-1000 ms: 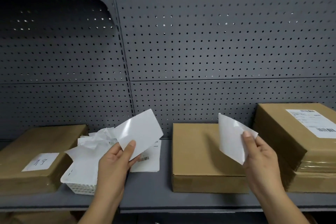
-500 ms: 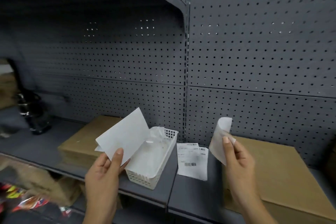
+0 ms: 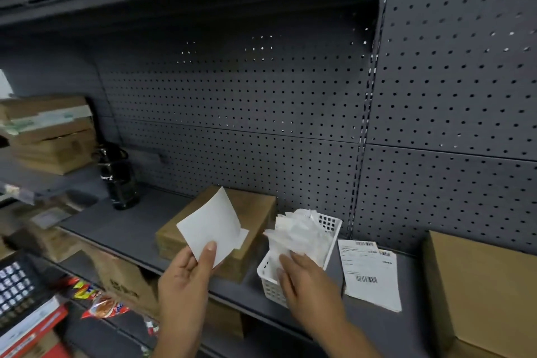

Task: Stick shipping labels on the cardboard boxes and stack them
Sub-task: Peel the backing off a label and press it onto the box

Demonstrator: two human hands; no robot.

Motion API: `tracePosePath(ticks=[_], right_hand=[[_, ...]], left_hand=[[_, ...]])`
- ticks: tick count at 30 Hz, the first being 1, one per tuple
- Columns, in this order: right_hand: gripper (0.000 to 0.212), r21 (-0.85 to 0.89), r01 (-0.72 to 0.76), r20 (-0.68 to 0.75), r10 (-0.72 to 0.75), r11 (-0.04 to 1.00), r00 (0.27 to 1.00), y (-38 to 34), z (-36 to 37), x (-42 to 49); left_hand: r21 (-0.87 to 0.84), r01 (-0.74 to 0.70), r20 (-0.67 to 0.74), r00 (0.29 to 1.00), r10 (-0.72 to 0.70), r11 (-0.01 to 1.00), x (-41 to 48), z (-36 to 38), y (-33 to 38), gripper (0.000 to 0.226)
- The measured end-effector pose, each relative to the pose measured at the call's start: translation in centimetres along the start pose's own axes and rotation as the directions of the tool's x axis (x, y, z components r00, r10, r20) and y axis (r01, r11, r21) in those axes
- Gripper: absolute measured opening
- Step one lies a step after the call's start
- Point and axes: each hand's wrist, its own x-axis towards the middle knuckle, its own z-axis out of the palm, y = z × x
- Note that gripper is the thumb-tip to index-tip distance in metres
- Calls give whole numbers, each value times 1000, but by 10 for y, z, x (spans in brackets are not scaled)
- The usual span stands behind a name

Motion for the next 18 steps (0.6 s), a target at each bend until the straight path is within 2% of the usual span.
tracePosePath(ticks=[2,4,7,9,13,16,18], right_hand=[[48,-118,-5,44,10,993,999,-2,-1,5],[72,-149,-38,201,68,988,977,-5,-6,11],[95,-210,-49,437,138,977,889,-6,-10,23],[110,-254,-19,530,156,967,834,-7,-10,28],[102,-290,-34,593,207,957,778,-10,-15,27],[94,-116,-115,658,163,987,735,-6,-30,26],[82,29,-170,674,107,985,731,-1,-42,24]], left_hand=[[18,-1,31,1000,1,1000,4,1,-2,15],[40,-3,56,998,1,999,6,2,-5,13],[17,9,90,996,-11,1000,7,8,-9,13],[4,24,101,995,-24,1000,9,14,-11,12],[-12,28,123,992,-27,1000,12,25,-12,13],[-1,-4,152,988,4,1000,12,31,-11,14],[7,-29,173,984,28,1000,13,34,-10,15]])
